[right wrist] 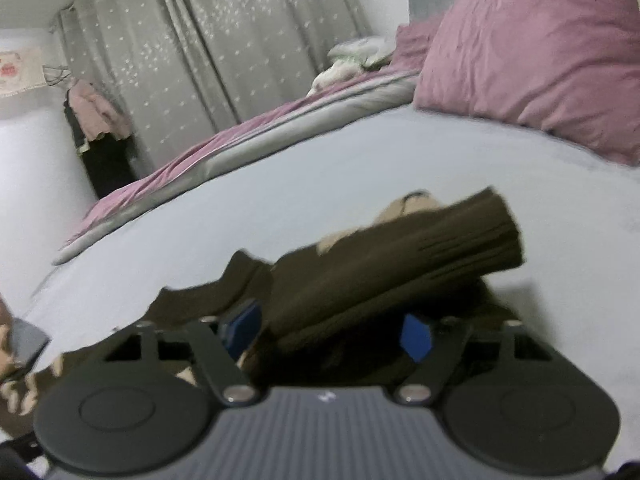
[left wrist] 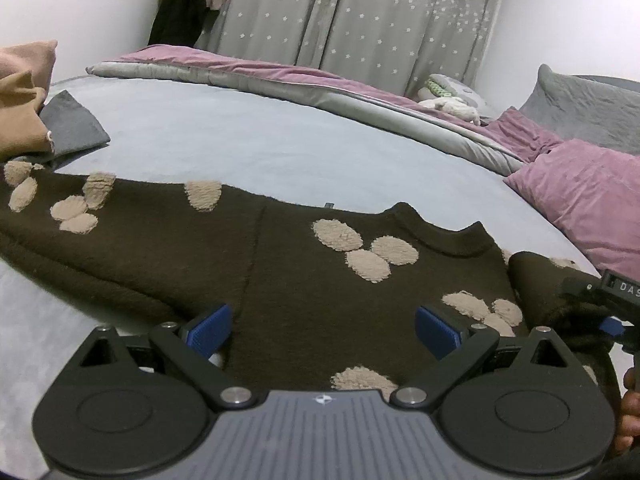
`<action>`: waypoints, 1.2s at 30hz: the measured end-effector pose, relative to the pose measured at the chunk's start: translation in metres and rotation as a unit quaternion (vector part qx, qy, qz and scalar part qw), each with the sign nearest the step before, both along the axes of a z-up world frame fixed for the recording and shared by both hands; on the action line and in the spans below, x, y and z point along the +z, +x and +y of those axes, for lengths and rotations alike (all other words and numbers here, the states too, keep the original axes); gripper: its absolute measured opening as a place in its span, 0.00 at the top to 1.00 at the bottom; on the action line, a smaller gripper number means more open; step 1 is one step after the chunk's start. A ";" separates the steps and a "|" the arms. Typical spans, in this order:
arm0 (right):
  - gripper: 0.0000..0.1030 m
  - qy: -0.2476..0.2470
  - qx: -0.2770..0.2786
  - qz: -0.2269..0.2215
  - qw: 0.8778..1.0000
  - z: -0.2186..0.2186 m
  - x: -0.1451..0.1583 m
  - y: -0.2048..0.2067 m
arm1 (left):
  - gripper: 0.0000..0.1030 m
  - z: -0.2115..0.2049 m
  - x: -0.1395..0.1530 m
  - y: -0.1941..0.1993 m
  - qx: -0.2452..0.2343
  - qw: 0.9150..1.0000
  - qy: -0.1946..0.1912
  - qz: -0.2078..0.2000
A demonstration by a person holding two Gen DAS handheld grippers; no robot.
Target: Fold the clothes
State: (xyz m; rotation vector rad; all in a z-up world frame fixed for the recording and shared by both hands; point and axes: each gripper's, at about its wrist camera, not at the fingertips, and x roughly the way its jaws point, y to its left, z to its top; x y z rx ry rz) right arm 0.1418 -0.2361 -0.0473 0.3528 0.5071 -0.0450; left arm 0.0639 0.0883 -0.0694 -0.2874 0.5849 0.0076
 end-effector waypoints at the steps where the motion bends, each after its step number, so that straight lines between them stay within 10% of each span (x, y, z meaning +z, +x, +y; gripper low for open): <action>1: 0.48 -0.013 0.000 -0.006 1.000 0.003 0.001 0.000 | 0.04 0.001 0.000 0.000 0.001 1.000 -0.002 0.000; 7: 0.77 -0.122 0.040 -0.044 0.991 0.036 0.013 -0.001 | 0.04 0.010 -0.003 0.002 0.007 1.000 -0.007 0.004; 15: 0.79 -0.237 0.148 -0.078 0.957 0.101 0.019 -0.014 | 0.04 0.023 -0.004 0.001 0.017 1.000 -0.011 0.007; 25: 0.70 -0.223 0.287 -0.042 0.931 0.151 0.004 -0.030 | 0.04 0.038 -0.002 0.000 0.033 0.999 -0.017 0.007; 36: 0.55 -0.137 0.216 -0.030 0.966 0.111 0.008 -0.012 | 0.04 0.050 -0.002 0.000 0.053 0.998 -0.020 0.003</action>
